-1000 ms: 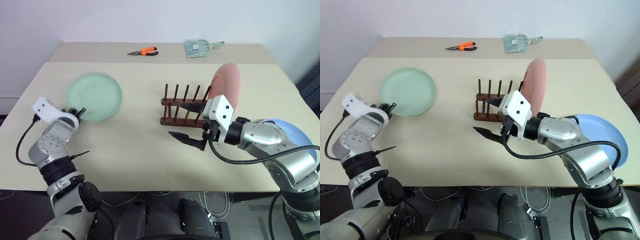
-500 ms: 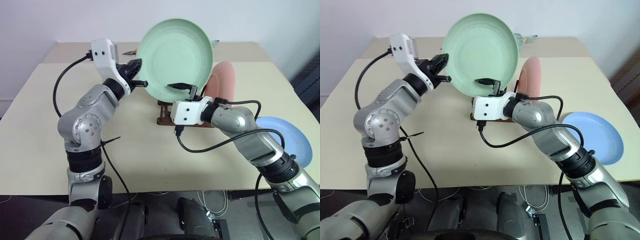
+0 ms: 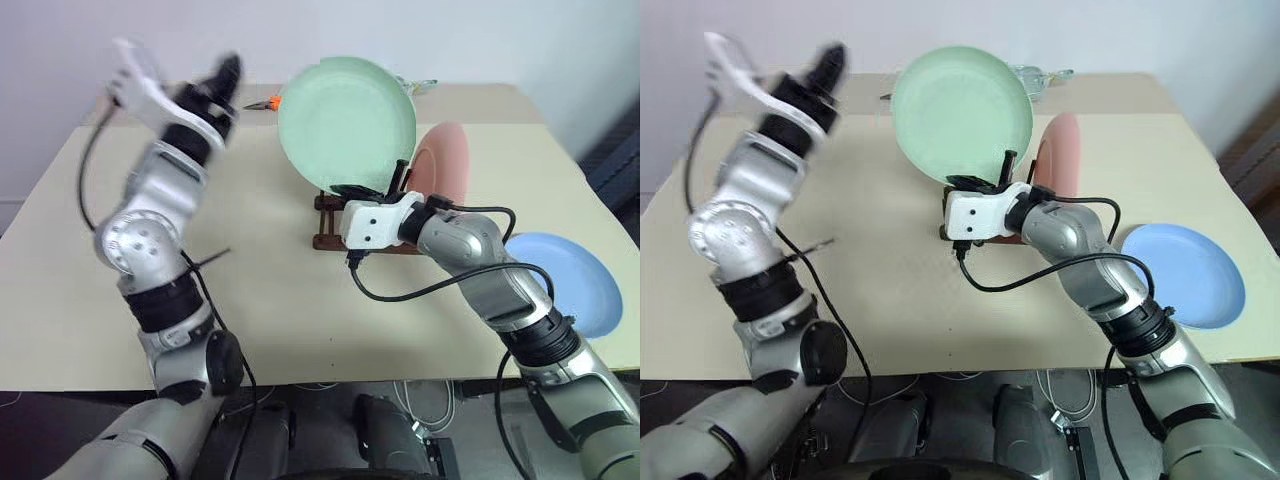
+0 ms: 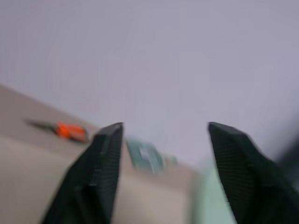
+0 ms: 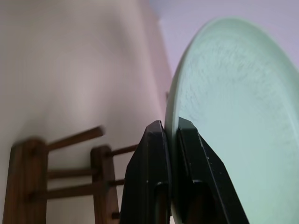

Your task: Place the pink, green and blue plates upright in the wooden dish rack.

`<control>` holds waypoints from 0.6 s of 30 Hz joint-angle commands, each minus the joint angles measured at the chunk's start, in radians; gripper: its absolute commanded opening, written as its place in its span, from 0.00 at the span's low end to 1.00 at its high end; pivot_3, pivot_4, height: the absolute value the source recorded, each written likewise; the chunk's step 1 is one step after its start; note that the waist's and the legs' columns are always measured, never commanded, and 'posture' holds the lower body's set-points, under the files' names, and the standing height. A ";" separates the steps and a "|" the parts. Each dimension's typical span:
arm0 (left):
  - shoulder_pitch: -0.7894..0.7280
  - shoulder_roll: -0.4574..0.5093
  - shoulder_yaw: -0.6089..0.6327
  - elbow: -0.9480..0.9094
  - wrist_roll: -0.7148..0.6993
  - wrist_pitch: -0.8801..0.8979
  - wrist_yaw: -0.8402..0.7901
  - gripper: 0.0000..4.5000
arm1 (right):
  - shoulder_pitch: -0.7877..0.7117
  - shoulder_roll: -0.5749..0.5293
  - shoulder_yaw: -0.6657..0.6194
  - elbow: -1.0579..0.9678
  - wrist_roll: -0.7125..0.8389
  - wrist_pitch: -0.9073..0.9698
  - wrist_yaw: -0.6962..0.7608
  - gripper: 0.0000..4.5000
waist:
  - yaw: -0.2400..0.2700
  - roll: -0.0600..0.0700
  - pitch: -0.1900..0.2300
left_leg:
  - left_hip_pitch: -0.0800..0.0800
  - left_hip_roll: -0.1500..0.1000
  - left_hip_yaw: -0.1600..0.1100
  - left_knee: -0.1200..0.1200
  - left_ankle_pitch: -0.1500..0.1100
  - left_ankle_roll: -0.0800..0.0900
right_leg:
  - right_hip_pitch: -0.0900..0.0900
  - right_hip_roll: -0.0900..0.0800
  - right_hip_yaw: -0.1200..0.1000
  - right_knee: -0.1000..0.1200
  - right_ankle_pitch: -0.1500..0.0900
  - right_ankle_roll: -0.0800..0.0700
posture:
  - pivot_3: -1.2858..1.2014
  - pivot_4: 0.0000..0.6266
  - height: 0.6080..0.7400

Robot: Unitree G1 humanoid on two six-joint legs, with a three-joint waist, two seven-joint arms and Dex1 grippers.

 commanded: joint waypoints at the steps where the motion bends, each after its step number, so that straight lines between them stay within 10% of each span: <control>1: 0.114 0.149 -0.077 0.043 0.146 -0.117 -0.128 0.64 | 0.019 0.106 -0.201 -0.190 0.343 0.201 0.037 0.00 | -0.002 0.001 0.000 | 0.000 0.000 0.000 0.000 0.000 0.000 | 0.000 0.001 0.000 0.000 0.000 0.000 | 0.52 0.24 1.00; 9: 0.539 0.306 -0.458 -0.015 0.317 -0.333 -0.580 0.64 | 0.030 0.391 -0.555 -0.355 1.040 0.737 -0.272 0.00 | 0.018 0.003 -0.001 | 0.000 0.001 -0.002 -0.003 0.000 0.000 | -0.001 0.000 0.001 -0.001 -0.001 -0.006 | 0.52 0.24 1.00; 18: 0.715 0.337 -0.576 -0.150 0.217 -0.242 -0.810 0.64 | 0.047 0.451 -0.634 -0.312 1.268 0.832 -0.552 0.00 | 0.011 0.007 -0.001 | -0.001 0.002 0.000 -0.011 0.002 -0.002 | -0.010 0.002 0.003 0.002 0.000 -0.009 | 0.52 0.24 1.00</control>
